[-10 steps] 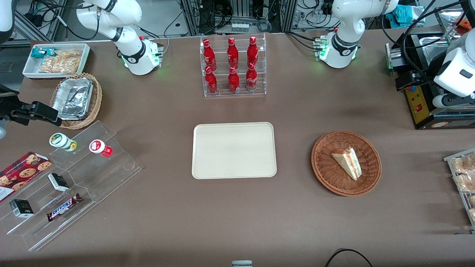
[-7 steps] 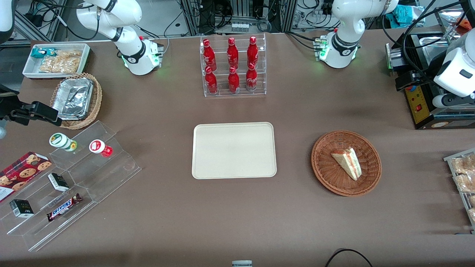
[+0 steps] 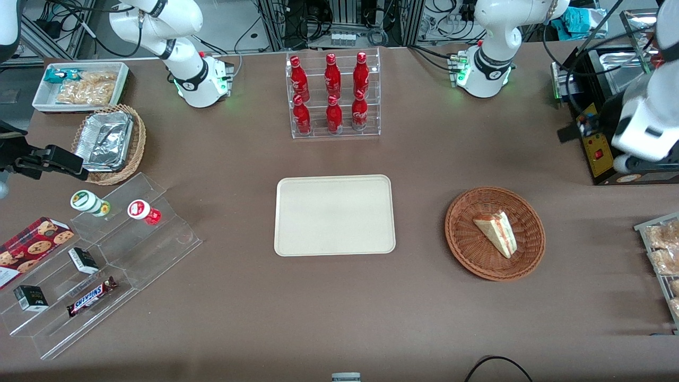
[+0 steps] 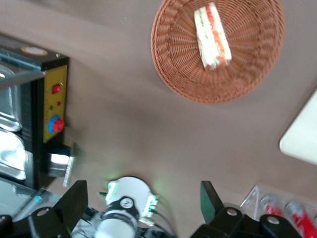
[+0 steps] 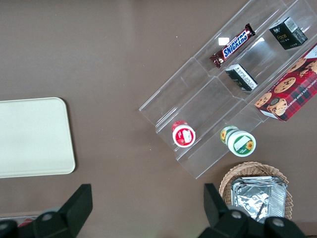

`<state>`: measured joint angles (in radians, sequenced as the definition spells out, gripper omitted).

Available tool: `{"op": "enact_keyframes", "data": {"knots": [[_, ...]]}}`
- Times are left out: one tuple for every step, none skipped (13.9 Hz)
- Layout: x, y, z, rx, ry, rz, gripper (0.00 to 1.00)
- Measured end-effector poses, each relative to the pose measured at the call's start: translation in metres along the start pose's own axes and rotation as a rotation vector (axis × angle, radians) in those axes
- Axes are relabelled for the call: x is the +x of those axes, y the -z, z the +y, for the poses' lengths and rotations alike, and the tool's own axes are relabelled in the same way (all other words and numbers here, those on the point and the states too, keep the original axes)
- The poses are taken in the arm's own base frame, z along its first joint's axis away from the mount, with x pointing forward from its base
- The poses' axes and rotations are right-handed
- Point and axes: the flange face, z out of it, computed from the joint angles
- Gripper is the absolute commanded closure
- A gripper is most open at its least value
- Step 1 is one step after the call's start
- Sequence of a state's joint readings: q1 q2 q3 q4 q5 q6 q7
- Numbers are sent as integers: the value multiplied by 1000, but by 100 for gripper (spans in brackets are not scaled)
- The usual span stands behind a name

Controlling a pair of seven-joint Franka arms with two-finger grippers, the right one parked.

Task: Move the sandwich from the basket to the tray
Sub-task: 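Lower the open left gripper over the wrapped sandwich in the basket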

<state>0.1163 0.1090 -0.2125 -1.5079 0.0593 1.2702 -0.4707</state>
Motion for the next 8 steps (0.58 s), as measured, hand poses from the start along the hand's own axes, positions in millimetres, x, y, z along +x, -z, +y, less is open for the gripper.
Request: {"op": "enact_keyframes", "data": {"knots": [[16,-19,12,4,52,-14,0],[32,-40,26,9,95,-22,0],[47,-62,40,15,130,-25,0],[60,-84,52,17,161,-24,0],[72,-105,61,12,191,-20,0],[83,-124,69,2,219,-14,0],[92,-140,75,-11,245,-4,0],[101,-155,81,-26,270,8,0]]}}
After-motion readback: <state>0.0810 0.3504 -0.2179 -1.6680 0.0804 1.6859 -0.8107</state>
